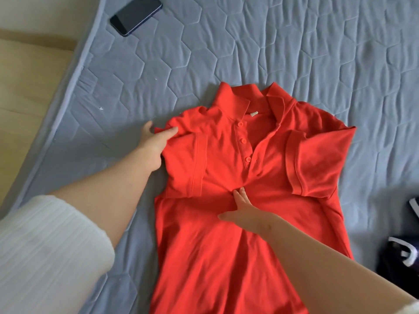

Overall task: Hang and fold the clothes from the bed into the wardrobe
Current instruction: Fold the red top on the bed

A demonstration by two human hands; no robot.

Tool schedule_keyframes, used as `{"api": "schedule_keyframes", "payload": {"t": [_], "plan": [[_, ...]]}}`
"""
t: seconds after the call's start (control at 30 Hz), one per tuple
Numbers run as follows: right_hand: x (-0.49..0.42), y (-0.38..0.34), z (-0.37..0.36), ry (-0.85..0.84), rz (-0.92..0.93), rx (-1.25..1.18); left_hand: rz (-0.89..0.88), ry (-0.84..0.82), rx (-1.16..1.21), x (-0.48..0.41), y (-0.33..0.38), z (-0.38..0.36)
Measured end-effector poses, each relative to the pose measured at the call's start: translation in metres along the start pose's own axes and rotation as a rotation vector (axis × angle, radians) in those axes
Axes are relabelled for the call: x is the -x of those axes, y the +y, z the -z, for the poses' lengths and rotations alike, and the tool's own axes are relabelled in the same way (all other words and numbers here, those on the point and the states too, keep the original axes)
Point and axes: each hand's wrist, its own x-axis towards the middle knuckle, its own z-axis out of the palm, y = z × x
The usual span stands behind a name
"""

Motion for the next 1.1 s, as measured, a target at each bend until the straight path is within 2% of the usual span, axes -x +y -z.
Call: {"api": "schedule_keyframes", "payload": {"t": [0.03,0.1,0.2,0.23,0.3,0.37,0.47,0.5,0.53,0.6,0.63,0.7,0.73,0.83,1.03,1.1], "plan": [[0.0,0.001,0.0,-0.003,0.001,0.004,-0.079,-0.008,-0.025,-0.002,0.004,-0.001],[-0.001,0.002,-0.001,-0.009,0.004,0.018,-0.217,0.098,-0.025,-0.006,0.006,-0.003],[-0.002,0.002,-0.002,-0.016,0.006,0.03,-0.197,0.174,-0.056,-0.01,-0.001,-0.006],[-0.003,0.002,-0.002,-0.016,0.006,0.029,-0.173,0.186,-0.171,-0.013,-0.005,-0.007],[-0.004,0.003,0.0,-0.01,0.0,0.026,-0.224,0.258,-0.662,-0.008,-0.011,-0.01],[-0.001,0.002,0.001,-0.018,-0.003,0.019,-0.504,0.302,-1.006,0.007,-0.014,-0.016],[0.008,-0.008,0.01,-0.026,-0.028,-0.026,-0.957,0.179,-1.209,0.032,-0.017,-0.034],[0.011,-0.012,0.016,0.035,-0.032,-0.02,-1.031,0.093,-1.256,0.038,-0.016,-0.042],[0.015,-0.016,0.025,0.169,-0.028,0.001,-1.061,0.0,-1.302,0.042,-0.016,-0.051],[0.024,-0.025,0.047,0.53,-0.034,-0.011,-0.988,-0.195,-1.367,0.045,-0.022,-0.069],[0.027,-0.029,0.058,0.691,-0.016,-0.05,-0.878,-0.297,-1.379,0.046,-0.027,-0.077],[0.027,-0.037,0.082,0.916,0.067,-0.109,-0.588,-0.461,-1.392,0.045,-0.037,-0.089],[0.024,-0.043,0.093,0.985,0.119,-0.137,-0.505,-0.497,-1.408,0.043,-0.041,-0.094],[0.007,-0.061,0.122,1.049,0.218,-0.229,-0.449,-0.533,-1.467,0.036,-0.044,-0.102],[-0.026,-0.07,0.163,1.01,0.083,-0.091,-0.471,-0.577,-1.481,0.029,-0.041,-0.107],[-0.03,-0.072,0.165,1.049,0.131,-0.081,-0.464,-0.58,-1.492,0.029,-0.04,-0.106]]}}
